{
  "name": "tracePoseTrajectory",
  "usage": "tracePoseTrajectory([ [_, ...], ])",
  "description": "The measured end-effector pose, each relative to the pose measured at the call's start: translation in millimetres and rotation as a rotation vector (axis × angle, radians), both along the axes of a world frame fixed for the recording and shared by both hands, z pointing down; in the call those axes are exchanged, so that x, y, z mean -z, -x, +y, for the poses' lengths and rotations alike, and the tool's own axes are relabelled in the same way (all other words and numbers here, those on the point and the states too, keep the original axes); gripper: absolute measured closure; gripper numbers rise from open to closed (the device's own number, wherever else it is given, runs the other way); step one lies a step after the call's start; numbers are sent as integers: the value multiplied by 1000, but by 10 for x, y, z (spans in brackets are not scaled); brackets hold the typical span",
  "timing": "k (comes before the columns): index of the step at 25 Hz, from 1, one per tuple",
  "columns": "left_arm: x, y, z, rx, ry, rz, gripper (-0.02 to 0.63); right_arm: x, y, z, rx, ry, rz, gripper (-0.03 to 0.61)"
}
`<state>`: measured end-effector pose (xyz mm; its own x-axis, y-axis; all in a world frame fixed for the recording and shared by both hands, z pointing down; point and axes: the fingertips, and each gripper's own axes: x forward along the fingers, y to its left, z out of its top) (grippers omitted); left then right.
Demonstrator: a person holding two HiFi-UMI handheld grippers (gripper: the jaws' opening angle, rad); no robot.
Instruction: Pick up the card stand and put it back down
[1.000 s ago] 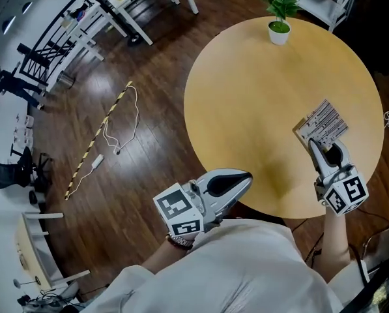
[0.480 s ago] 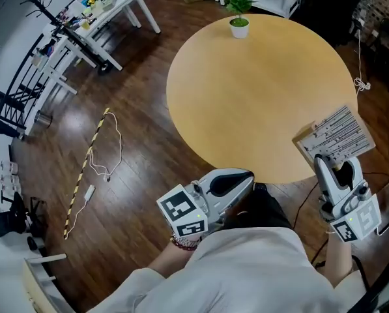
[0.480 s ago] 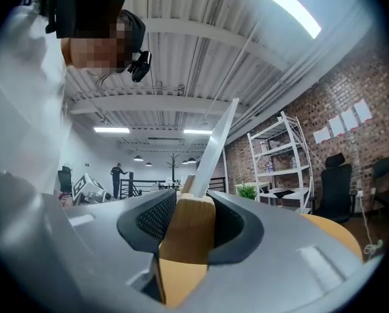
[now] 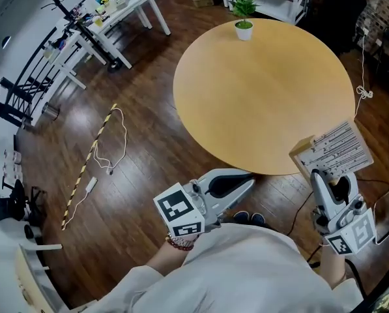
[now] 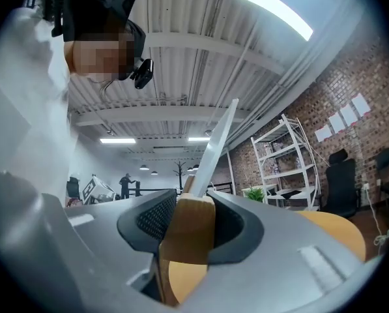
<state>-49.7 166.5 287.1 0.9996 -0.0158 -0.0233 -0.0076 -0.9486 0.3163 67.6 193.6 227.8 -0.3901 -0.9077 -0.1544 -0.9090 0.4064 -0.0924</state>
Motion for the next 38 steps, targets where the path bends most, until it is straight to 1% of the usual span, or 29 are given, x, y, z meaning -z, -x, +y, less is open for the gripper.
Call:
tracePoseTrajectory([
  [2,10,-38,40,3,-3,8,621,19,9,-8,25,-9,16,426],
  [6,-66,-121,88,-11,-19,-31,621,43,26,-23,38,-28,8,426],
  [8,-59,-137,95,-3,-4,-19,621,53,22,-15,40,-27,15,426],
  [11,-78,-106,85,7,31,-13,620,42,16,-9,37,-21,10,426],
  [17,-94,-82,48,3,30,-25,620,12,-7,-22,20,-15,15,426],
  [21,-87,-78,77,-17,20,-33,620,15,4,-23,9,-9,20,426],
  [26,-122,-12,106,-23,23,-41,620,-69,-42,-25,-13,6,16,426],
  [30,-110,159,175,-12,16,-52,620,-105,-56,-22,-18,17,25,426],
  [32,-134,208,30,2,5,-58,620,-152,-107,-203,-12,13,3,426],
  [35,-262,194,-416,42,37,-79,620,-353,-239,-777,8,38,-48,426],
  [38,-296,69,-789,76,38,-91,620,-470,-474,-1327,36,56,-41,426],
])
